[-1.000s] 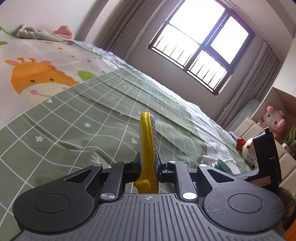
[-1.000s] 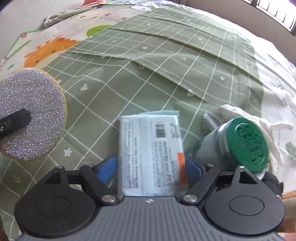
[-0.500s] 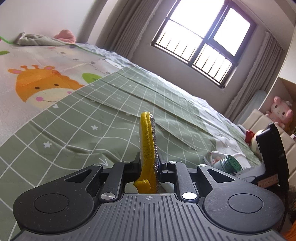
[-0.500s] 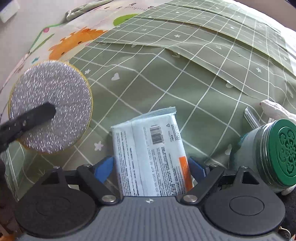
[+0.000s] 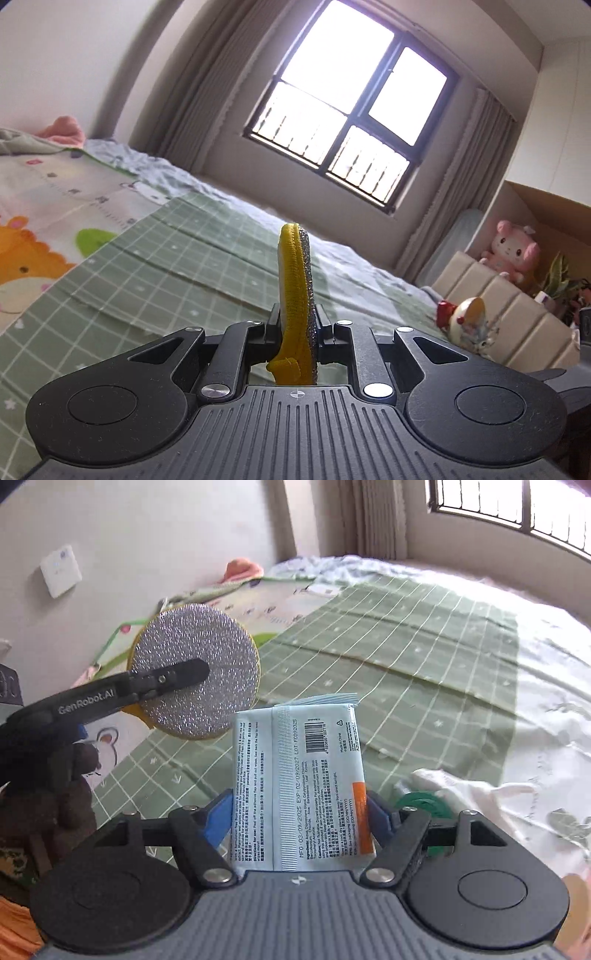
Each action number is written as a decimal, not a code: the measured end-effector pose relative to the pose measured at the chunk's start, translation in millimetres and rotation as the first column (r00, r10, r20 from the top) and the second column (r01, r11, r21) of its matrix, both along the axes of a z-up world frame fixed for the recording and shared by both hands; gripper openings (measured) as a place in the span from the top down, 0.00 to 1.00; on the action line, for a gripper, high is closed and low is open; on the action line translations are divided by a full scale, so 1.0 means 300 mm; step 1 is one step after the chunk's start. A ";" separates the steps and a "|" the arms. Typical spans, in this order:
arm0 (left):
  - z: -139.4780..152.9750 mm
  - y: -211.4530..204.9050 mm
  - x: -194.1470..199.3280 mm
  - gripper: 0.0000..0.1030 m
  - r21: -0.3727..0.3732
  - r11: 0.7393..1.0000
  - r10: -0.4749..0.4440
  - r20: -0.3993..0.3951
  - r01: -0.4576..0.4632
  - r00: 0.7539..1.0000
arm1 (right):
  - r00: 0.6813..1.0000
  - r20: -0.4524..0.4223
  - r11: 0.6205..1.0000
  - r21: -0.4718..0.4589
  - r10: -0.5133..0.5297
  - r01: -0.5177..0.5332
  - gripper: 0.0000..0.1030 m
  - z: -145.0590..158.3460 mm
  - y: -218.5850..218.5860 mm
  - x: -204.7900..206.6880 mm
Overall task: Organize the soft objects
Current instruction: 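Lower the glitter pad into the pink box with the left tool while the right tool drops the packet in, then grasp the black plush item with the left tool while the right tool grasps the grey knit hat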
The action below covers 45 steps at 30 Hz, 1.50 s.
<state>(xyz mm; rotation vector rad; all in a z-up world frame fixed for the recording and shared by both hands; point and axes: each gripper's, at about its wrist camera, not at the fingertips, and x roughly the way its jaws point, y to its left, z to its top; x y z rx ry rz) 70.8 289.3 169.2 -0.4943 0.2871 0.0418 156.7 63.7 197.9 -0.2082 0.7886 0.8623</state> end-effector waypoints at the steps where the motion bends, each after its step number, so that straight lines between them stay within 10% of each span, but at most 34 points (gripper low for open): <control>1: 0.017 -0.043 0.026 0.83 -0.008 1.000 -0.027 0.006 0.027 1.000 | 0.999 0.031 0.999 0.008 -0.033 0.033 0.28 0.042 -0.071 0.002; 9: 0.044 -0.495 0.227 0.83 -0.066 0.946 -0.318 -0.004 0.317 0.948 | 0.930 0.149 0.942 0.049 -0.337 0.333 0.28 0.174 -0.678 0.066; 18: -0.177 -1.106 0.519 0.83 -0.215 0.760 -0.646 -0.159 0.613 0.746 | 0.839 0.066 0.840 0.109 -0.540 0.532 0.27 0.057 -1.125 0.157; 20: -0.260 -1.201 0.584 0.78 -0.182 0.764 -0.644 -0.288 0.619 0.709 | 0.832 0.027 0.829 0.110 -0.554 0.548 0.26 -0.011 -1.156 0.201; 23: -0.305 -1.261 0.598 0.76 -0.040 0.820 -0.542 -0.372 0.571 0.753 | 0.797 -0.046 0.795 0.065 -0.602 0.603 0.25 -0.126 -1.181 0.266; 28: -0.251 -1.210 0.550 0.76 -0.026 0.844 -0.515 -0.321 0.536 0.795 | 0.781 -0.148 0.774 0.113 -0.607 0.623 0.25 -0.227 -1.261 0.250; 33: -0.196 -1.156 0.429 0.76 0.076 0.852 -0.481 -0.274 0.517 0.833 | 0.760 -0.057 0.757 0.069 -0.647 0.650 0.25 -0.257 -1.227 0.148; 45: -0.240 -0.829 0.042 0.76 0.256 0.884 -0.331 -0.250 0.392 0.910 | 0.829 0.152 0.843 0.107 -0.538 0.528 0.25 -0.312 -0.919 -0.214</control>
